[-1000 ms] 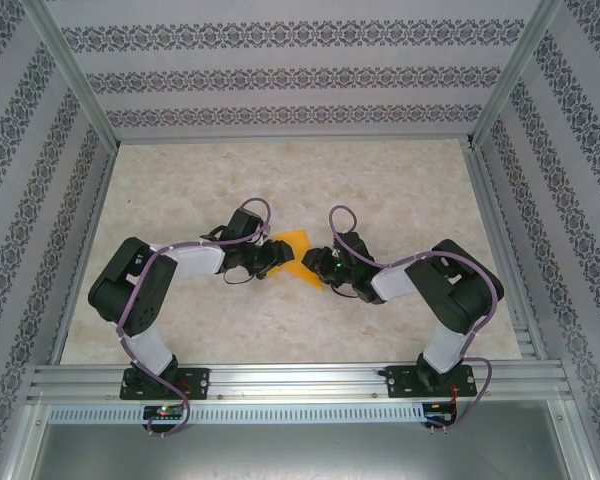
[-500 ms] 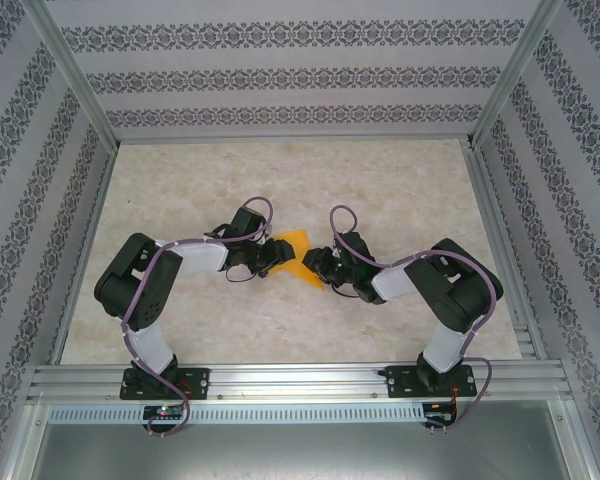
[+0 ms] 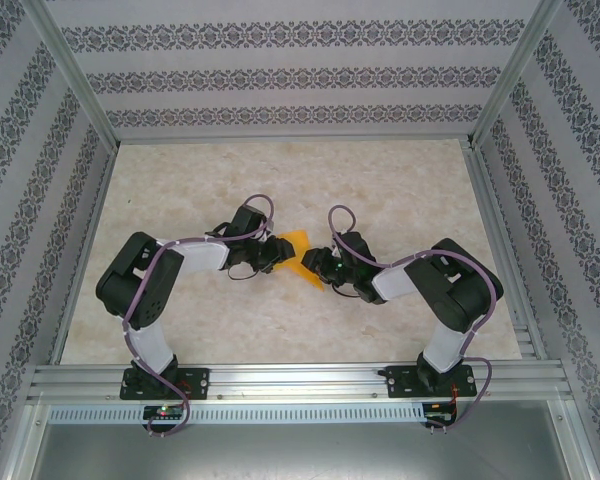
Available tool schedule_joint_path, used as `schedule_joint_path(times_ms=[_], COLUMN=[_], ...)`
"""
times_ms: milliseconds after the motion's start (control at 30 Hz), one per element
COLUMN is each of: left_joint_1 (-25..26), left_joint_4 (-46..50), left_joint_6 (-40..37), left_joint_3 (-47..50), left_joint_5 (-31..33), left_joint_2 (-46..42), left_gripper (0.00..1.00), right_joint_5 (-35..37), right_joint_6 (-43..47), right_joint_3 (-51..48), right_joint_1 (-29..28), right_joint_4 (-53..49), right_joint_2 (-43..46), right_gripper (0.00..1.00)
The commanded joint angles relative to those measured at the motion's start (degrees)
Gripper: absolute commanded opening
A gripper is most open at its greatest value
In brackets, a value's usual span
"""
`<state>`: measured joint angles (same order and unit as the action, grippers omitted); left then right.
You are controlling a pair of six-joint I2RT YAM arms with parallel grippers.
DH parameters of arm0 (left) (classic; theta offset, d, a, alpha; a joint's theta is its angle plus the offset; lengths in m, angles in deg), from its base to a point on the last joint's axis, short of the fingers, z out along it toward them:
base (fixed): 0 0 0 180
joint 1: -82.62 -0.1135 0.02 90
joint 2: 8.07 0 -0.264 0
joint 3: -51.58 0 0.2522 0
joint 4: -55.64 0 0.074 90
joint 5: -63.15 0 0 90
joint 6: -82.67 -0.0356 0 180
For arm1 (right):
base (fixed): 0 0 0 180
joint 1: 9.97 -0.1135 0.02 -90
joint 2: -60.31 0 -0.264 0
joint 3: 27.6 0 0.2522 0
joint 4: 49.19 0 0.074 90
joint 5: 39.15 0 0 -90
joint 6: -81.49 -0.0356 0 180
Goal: Fold a paper plane with a square sheet of paper (pick it up from the middle)
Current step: Fold the wing for the fifth time at the center of the table.
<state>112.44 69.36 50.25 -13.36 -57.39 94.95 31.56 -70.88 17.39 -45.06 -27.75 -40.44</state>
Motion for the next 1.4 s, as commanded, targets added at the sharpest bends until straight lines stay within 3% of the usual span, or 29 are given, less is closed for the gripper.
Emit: schedule_joint_path(times_ms=[0,200,433,633,800,1067,1367], left_joint_1=[0.83,1.24,1.74,2.36,2.54,2.62,2.63], left_joint_4=[-3.12,-1.87,-1.10,1.23,3.02,4.57,6.39], left_joint_6=[1.87,2.10,3.22,3.88,4.30,4.64,4.46], left_joint_3=[-0.17,-0.68,-0.31,-1.30,-2.04,-2.26,-2.67], left_joint_5=[-1.27,-0.70,0.54,1.41,1.76,1.97,2.50], left_joint_2=[1.41,0.89,-0.67,-2.10,-2.99,-3.99,-4.90], left_gripper=[0.34,0.20,0.11,0.10,0.10,0.11,0.11], right_joint_5=[-0.45,-0.03,7.59,20.27,22.79,36.74,40.56], right_joint_6=[6.84,14.95,29.57,45.12,57.49,68.65,74.65], right_joint_3=[-1.16,0.34,1.42,0.54,-3.08,-0.86,0.05], right_joint_1=[0.39,0.42,-0.25,-5.18,-9.11,-18.30,-19.80], right_joint_4=[-3.40,-7.59,-18.67,-22.90,-18.53,-17.10,-8.21], right_joint_2=[0.46,5.22,14.82,22.66,24.98,16.35,7.87], right_gripper=[0.36,0.48,0.61,0.55,0.57,0.55,0.54])
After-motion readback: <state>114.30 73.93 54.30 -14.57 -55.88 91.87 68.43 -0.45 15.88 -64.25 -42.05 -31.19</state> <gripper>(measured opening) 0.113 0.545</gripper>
